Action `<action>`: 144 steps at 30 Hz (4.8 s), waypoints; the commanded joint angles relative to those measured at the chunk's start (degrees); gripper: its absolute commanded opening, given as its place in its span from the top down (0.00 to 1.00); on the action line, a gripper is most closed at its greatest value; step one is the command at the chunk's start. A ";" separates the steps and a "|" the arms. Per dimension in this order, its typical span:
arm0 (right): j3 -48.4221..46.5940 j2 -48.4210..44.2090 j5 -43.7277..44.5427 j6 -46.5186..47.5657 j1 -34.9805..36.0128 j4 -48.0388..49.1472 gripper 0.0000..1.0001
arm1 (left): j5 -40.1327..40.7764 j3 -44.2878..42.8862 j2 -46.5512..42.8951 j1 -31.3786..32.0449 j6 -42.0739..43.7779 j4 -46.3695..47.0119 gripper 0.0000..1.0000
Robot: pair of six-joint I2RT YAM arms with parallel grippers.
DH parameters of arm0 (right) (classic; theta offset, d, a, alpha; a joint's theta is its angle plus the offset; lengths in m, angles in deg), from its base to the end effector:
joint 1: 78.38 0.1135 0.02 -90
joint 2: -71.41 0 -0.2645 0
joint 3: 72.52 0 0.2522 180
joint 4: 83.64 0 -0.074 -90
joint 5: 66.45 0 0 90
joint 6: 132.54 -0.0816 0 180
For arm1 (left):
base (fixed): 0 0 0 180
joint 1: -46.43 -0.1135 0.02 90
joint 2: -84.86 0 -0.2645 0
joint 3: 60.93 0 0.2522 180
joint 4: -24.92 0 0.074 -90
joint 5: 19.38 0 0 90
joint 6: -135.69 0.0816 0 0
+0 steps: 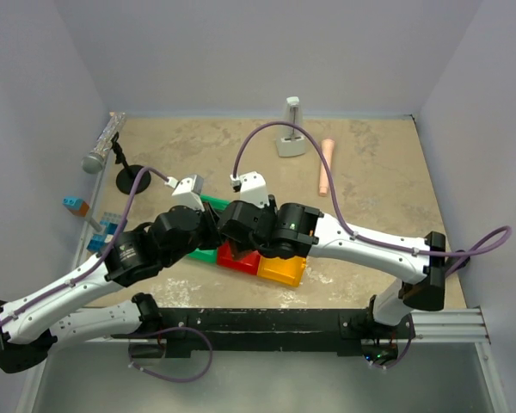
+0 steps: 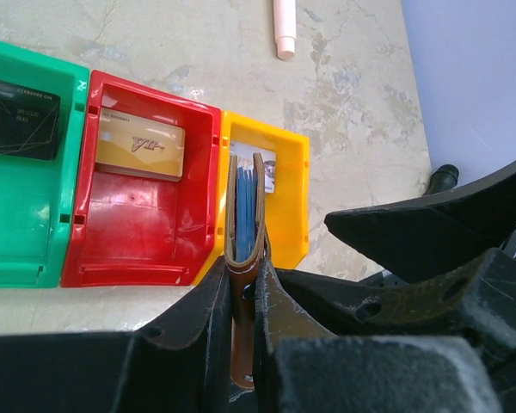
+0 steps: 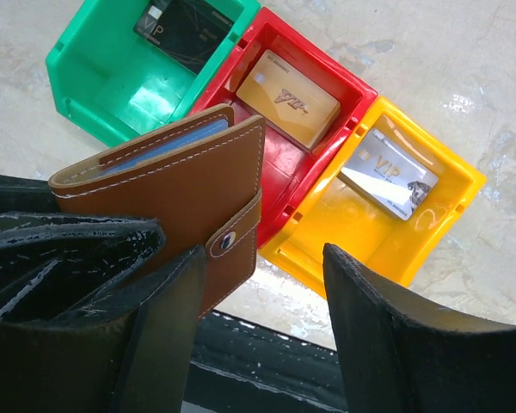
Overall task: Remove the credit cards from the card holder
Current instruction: Open the card holder.
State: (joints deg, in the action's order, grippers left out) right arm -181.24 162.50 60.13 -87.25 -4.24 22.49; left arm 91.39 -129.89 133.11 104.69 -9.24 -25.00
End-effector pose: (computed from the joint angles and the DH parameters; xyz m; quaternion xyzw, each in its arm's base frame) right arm 0.1405 0.3166 0.3383 -0.1427 0.9019 0.0846 0.3988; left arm 0.1356 -0.1642 0.3267 -0.0665 0.8507 -0.3299 0.4038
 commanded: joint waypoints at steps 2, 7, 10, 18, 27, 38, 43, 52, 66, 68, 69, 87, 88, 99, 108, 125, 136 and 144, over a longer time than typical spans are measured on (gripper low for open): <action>-3.21 2.07 0.07 -1.26 -0.59 -1.49 0.39 | -1.88 -1.75 -0.88 0.45 -0.70 3.73 1.00; -4.27 3.57 0.25 -0.56 -0.76 -2.81 0.41 | -2.40 -1.40 -1.49 0.45 -0.43 5.22 1.00; -4.71 4.36 0.16 -0.38 -0.94 -3.51 0.42 | -2.58 -1.40 -1.75 0.45 -0.26 5.49 1.00; -5.15 5.59 -1.16 0.76 -2.17 -4.57 0.58 | -2.58 -1.23 -2.55 0.45 -0.08 5.40 1.00; -4.89 6.03 -2.21 1.64 -2.52 -4.48 0.75 | -2.58 -0.96 -3.16 0.45 -0.08 5.49 1.00; -2.43 5.77 -4.93 2.43 -4.01 -3.43 0.85 | -2.85 -0.52 -4.13 0.45 -0.35 5.49 1.00; -1.81 5.85 -6.17 3.05 -4.71 -2.99 0.89 | -2.93 -0.79 -4.30 0.45 -0.26 5.58 1.00; -0.14 5.50 -8.45 3.66 -5.68 -2.11 1.00 | -2.58 -0.61 -4.48 0.45 0.00 5.31 1.00; 6.28 -1.26 -7.66 3.93 -5.86 1.58 1.00 | 0.76 1.15 -5.80 0.45 0.18 4.35 1.00; 6.45 -1.35 -7.49 3.67 -5.95 1.23 1.00 | 0.93 1.23 -5.89 0.45 0.18 4.08 1.00; 6.45 -1.35 -7.40 3.58 -5.95 1.14 1.00 | 1.19 1.23 -5.97 0.45 0.18 3.82 1.00; 8.20 -3.98 -5.29 2.26 -7.09 0.26 1.00 | 4.71 1.23 -7.29 0.36 0.36 1.36 1.00; 8.82 -4.69 -5.46 2.17 -7.00 1.05 1.00 | 4.71 1.23 -7.29 0.36 0.36 1.36 1.00; 14.35 -19.27 -9.50 6.55 -7.09 6.58 0.52 | -3.18 8.87 -10.98 -0.69 10.36 12.59 1.00; 29.29 -34.82 -36.40 17.55 -7.00 29.87 0.44 | -24.44 26.89 -22.84 -5.34 17.41 41.77 1.00; 37.74 -46.26 -27.98 17.11 -7.00 25.51 0.61 | -54.26 27.78 -14.95 -9.66 14.34 59.44 1.00; 40.63 -51.53 -26.02 16.50 -7.09 22.76 0.56 | -60.66 27.51 -11.61 -10.36 8.81 69.89 1.00; 44.15 -61.63 -33.05 15.27 -7.18 30.93 0.37 | -69.28 30.06 -3.44 -15.53 -8.49 97.73 1.00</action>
State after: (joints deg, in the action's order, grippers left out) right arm -138.14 105.65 30.93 -71.36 -11.34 46.64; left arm 27.52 -100.21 127.01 92.65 -5.83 49.46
